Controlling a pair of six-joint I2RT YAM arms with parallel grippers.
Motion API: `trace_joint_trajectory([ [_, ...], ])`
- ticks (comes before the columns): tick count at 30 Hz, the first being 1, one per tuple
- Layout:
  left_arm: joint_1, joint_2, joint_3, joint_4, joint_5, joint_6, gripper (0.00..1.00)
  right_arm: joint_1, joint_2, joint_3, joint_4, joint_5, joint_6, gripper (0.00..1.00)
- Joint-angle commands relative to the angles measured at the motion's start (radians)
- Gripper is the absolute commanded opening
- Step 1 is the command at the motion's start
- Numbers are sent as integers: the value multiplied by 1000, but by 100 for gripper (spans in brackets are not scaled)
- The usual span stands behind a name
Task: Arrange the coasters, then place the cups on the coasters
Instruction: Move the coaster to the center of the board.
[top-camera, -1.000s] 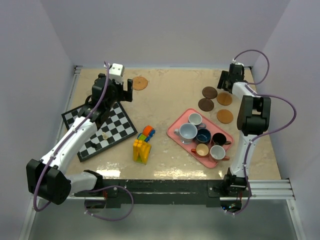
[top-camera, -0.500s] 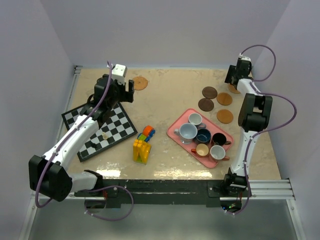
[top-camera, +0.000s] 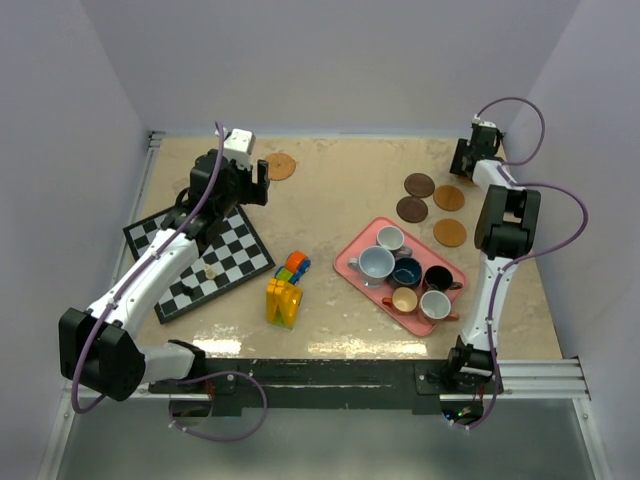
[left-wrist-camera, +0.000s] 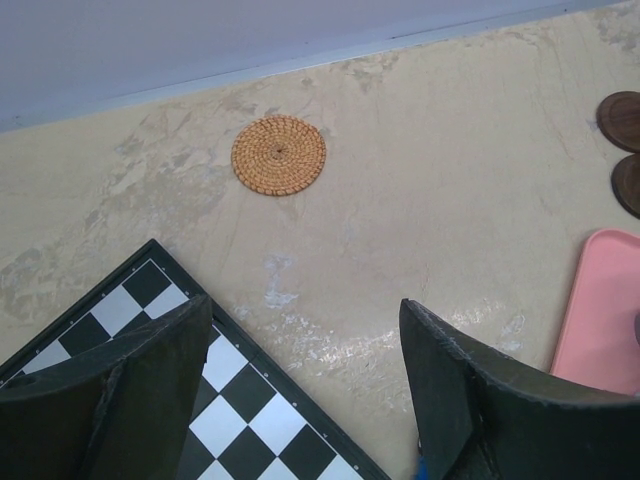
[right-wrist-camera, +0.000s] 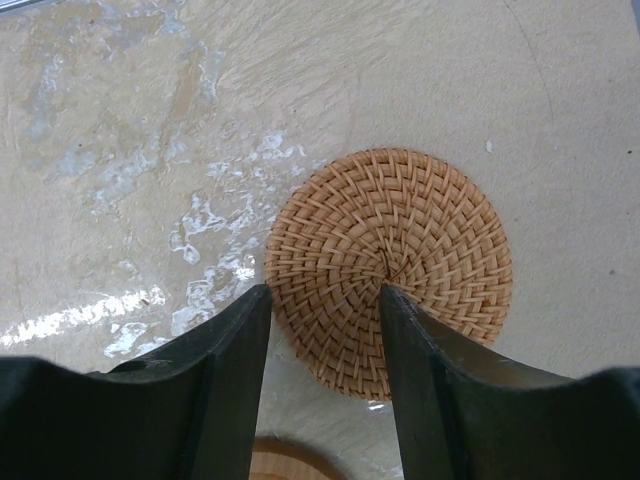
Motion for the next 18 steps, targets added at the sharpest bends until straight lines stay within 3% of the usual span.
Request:
trace_joint_trajectory([
  [1,-1,-6,-6,34,6,-13,79,-5,32,49,-50,-101,-16,49],
  [18,-4,-10,-6,31,-3,-16,79,104,80,92,-115,-176,-5,46],
])
